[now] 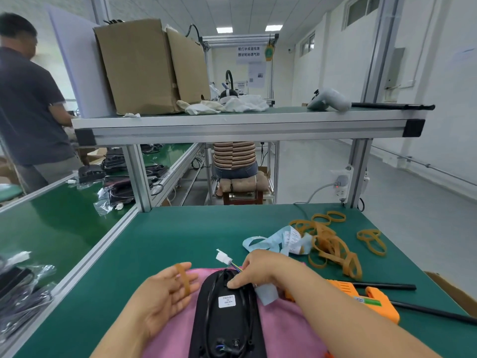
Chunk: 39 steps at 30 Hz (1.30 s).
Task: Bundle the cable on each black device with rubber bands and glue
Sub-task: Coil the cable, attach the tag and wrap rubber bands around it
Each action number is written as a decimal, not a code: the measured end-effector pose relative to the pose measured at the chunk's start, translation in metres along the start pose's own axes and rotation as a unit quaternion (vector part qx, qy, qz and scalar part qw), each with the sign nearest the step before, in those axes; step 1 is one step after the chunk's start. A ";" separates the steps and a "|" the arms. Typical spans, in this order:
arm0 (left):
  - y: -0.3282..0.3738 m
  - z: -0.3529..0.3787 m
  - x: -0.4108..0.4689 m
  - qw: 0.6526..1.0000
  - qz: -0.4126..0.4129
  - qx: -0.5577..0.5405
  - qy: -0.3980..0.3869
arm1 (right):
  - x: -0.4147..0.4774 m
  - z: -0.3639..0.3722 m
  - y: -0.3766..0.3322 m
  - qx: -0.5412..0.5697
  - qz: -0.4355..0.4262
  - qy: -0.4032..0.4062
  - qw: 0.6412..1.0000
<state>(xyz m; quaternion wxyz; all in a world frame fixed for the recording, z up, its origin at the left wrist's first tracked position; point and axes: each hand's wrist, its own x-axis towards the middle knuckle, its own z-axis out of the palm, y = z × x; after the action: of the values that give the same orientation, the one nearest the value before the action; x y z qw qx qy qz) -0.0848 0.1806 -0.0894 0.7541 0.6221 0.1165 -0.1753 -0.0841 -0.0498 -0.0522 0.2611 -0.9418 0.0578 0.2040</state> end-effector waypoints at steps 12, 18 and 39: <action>0.005 0.007 -0.019 0.981 0.046 0.186 -0.029 | -0.029 -0.024 -0.004 0.010 -0.074 -0.002 0.997; 0.016 0.007 -0.033 0.968 0.064 0.178 -0.163 | -0.048 -0.027 -0.006 0.053 -0.128 -0.016 0.990; 0.068 0.046 -0.062 0.831 0.280 0.448 -0.174 | -0.075 -0.045 -0.013 0.153 -0.220 0.070 0.961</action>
<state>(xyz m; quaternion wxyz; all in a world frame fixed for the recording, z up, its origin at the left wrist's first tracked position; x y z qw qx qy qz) -0.1153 0.1547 0.0055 0.4170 0.8570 -0.2874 -0.0951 -0.1333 -0.0617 0.0199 0.4358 -0.8919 -0.1024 0.0636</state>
